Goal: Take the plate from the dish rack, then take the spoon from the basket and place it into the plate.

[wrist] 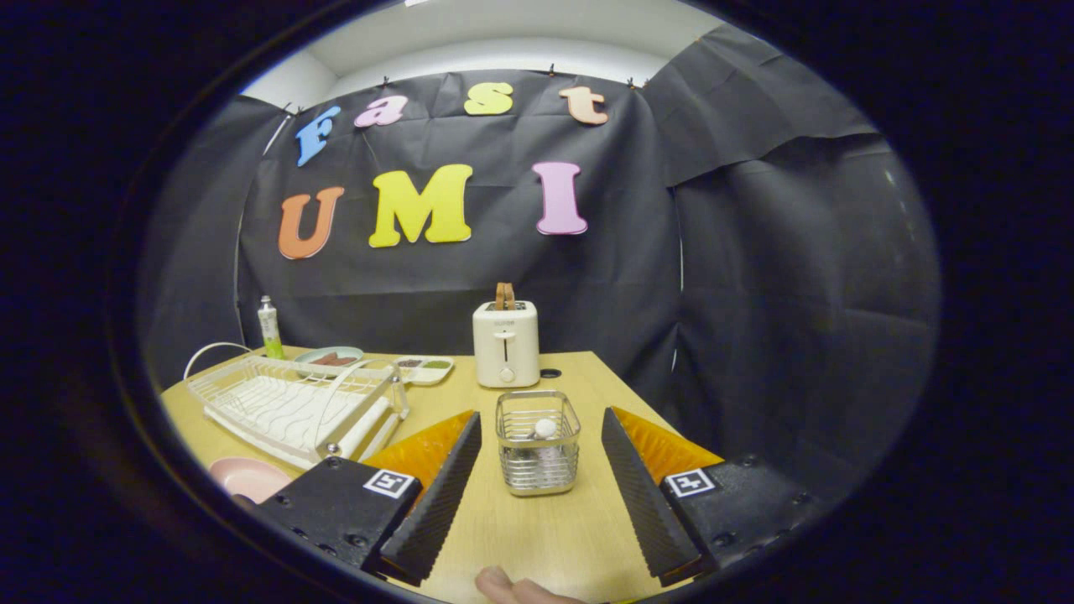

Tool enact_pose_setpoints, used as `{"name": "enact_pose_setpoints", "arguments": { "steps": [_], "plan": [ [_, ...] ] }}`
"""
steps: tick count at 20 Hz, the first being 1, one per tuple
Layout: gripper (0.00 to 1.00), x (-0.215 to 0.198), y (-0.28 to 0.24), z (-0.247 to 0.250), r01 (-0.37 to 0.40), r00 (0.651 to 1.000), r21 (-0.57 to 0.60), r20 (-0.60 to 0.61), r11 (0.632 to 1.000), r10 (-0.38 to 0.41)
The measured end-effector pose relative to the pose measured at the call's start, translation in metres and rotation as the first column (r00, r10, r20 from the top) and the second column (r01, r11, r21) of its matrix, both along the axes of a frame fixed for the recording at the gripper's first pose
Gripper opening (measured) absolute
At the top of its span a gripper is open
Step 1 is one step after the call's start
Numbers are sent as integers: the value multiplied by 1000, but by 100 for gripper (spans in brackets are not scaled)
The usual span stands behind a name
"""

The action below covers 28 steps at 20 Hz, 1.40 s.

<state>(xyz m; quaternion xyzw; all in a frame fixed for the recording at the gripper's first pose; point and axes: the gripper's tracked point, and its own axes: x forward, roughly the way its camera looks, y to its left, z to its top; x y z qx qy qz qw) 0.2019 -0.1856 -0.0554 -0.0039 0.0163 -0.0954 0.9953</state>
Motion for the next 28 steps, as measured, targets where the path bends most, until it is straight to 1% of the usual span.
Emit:
{"name": "enact_pose_setpoints", "arguments": {
  "steps": [1, 3, 6, 9, 11, 13, 14, 16, 20, 28],
  "plan": [
    [92, 6, -3, 1, 1, 1000, 11, 8, 1000, -1],
    [81, 19, -6, 4, 6, 1000, 17, 30, 1000, -6],
    [57, 32, -2, 0, -19, 1000, -2, 17, 1000, 19],
    [47, 44, 0, -7, -24, 1000, 13, -11, 1000, 24],
    [41, 48, -3, -9, 0, 1000, 18, -20, 1000, 0],
    [33, 53, -4, -8, 16, 1000, 3, -24, 1000, -16],
    [24, 55, -3, -4, 21, 999, -2, -24, 1000, -21],
    [19, 57, -2, 1, 27, 999, -27, -31, 999, -27],
    [17, 69, 1, 16, 37, 998, -50, -58, 998, -40],
    [15, 85, 1, 33, 49, 992, -69, -113, 996, -57]
  ]
}}
